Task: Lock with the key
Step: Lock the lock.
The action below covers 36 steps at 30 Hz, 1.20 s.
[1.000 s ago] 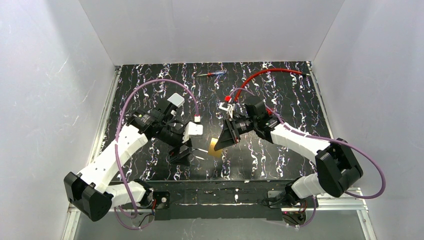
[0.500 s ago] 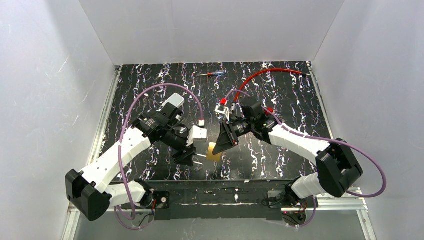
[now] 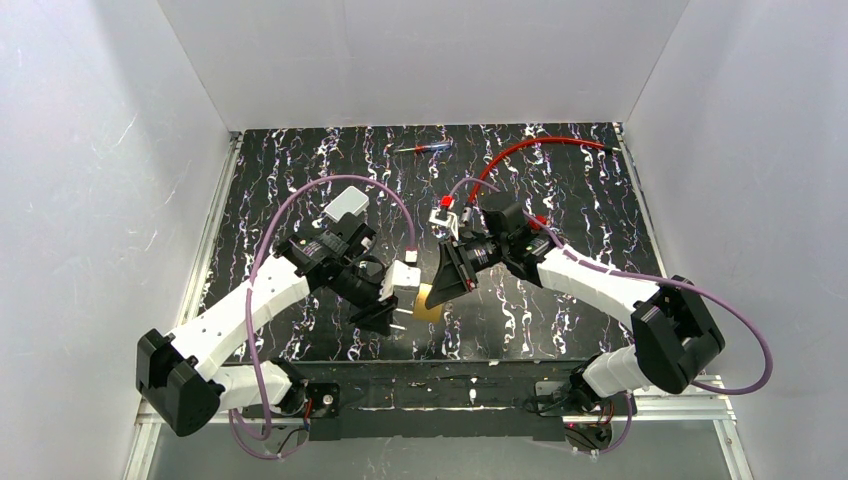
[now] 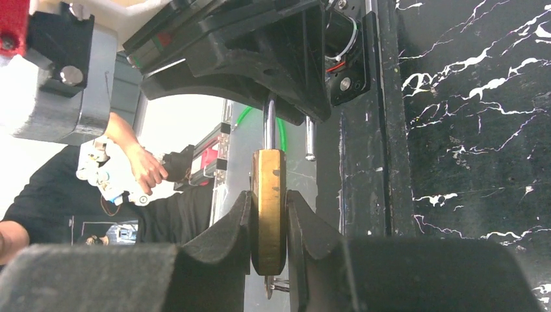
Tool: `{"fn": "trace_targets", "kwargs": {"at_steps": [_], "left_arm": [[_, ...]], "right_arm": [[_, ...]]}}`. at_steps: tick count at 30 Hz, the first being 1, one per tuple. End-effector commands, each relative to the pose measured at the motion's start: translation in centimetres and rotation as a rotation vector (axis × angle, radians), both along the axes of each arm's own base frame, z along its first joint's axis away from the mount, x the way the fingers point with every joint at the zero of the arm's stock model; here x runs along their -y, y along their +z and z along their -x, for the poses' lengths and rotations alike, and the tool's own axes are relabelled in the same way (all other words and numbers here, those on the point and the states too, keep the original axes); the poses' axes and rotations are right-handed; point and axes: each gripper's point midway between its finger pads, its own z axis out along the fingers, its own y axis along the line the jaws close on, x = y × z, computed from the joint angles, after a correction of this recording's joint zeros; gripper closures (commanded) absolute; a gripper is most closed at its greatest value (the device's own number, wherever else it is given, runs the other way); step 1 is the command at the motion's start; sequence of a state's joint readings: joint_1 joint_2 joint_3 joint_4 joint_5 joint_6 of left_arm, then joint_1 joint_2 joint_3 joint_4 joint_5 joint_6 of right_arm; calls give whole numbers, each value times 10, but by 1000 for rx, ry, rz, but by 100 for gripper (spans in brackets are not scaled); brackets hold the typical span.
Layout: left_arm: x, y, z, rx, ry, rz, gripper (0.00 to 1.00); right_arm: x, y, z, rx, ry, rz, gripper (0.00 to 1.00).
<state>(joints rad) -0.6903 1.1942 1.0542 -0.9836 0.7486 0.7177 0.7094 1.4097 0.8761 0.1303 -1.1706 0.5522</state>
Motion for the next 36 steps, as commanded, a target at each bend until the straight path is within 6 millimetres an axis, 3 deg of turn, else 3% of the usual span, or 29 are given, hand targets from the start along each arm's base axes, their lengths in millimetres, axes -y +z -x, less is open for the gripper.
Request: {"fn": "trace_targets", "kwargs": {"at_steps": [1, 3, 4, 6, 7, 10, 12, 15, 20, 22, 24, 26, 29, 36], "left_arm": [[2, 1, 9, -31, -23, 21, 82], [3, 2, 8, -34, -12, 23, 100], [3, 3, 8, -33, -5, 25, 100], [6, 6, 6, -36, 9, 33, 100], [7, 8, 7, -45, 15, 41, 100], [12, 14, 9, -104, 46, 73, 100], [14, 19, 10, -135, 61, 98, 100], [15, 24, 10, -163, 93, 128, 100], [14, 38, 1, -211, 179, 205, 100], [14, 46, -4, -233, 212, 240, 100], [13, 50, -10, -248, 245, 258, 100], [13, 53, -13, -250, 268, 265, 100], [12, 57, -17, -252, 296, 278, 100], [14, 74, -32, -290, 375, 380, 100]], "right_arm": [[-4, 33, 2, 65, 61, -98, 99], [-4, 33, 1, 65, 54, -96, 99], [-5, 32, 0, 66, 49, -93, 99], [-6, 28, -2, 67, 37, -86, 88], [-7, 25, -3, 66, 29, -80, 80], [-9, 19, -10, 63, -1, -64, 33], [-9, 19, -21, 65, -19, -58, 18], [-3, 20, -42, 86, -65, -42, 5], [17, 35, -94, 172, -220, -46, 2], [27, 48, -118, 261, -313, -54, 2], [36, 48, -132, 371, -377, 2, 2], [43, 39, -134, 459, -372, 68, 2], [52, 31, -121, 505, -331, 91, 2], [57, 54, -96, 648, -274, -51, 2]]}}
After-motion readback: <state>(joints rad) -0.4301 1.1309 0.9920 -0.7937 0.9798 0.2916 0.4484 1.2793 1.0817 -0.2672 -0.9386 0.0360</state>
